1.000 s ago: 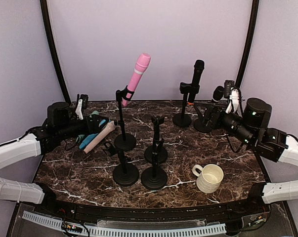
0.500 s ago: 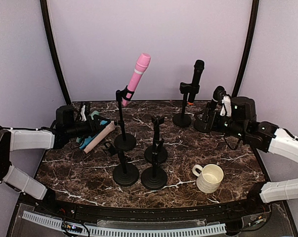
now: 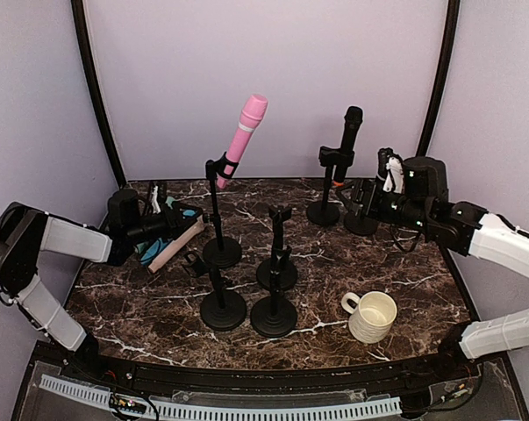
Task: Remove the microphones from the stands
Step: Unscrew the knob on the microphone stand.
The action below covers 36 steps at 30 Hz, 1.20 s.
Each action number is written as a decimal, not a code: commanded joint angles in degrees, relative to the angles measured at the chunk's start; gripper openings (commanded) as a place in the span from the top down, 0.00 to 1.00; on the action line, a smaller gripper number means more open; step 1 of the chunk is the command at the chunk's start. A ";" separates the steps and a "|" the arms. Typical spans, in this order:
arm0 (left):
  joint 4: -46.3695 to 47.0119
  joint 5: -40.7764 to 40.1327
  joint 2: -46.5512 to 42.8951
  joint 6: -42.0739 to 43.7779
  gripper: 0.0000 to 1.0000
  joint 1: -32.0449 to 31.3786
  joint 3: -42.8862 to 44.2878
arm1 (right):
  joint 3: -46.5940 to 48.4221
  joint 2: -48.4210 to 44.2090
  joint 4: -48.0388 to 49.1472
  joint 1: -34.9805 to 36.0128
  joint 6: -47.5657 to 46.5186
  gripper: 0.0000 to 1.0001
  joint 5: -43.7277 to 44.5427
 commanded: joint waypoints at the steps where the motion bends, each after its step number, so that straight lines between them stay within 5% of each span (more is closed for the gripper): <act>1: 7.04 2.32 1.78 -1.97 0.47 0.36 2.08 | 2.41 0.82 1.13 -0.90 0.57 0.07 -1.02; 19: 8.39 4.30 8.21 -1.05 0.47 0.36 5.51 | 4.09 2.76 0.54 -1.66 1.55 0.08 -3.53; 36: 9.60 5.24 9.45 -2.12 0.70 0.27 4.69 | 4.41 3.01 0.35 -1.83 1.66 0.08 -3.80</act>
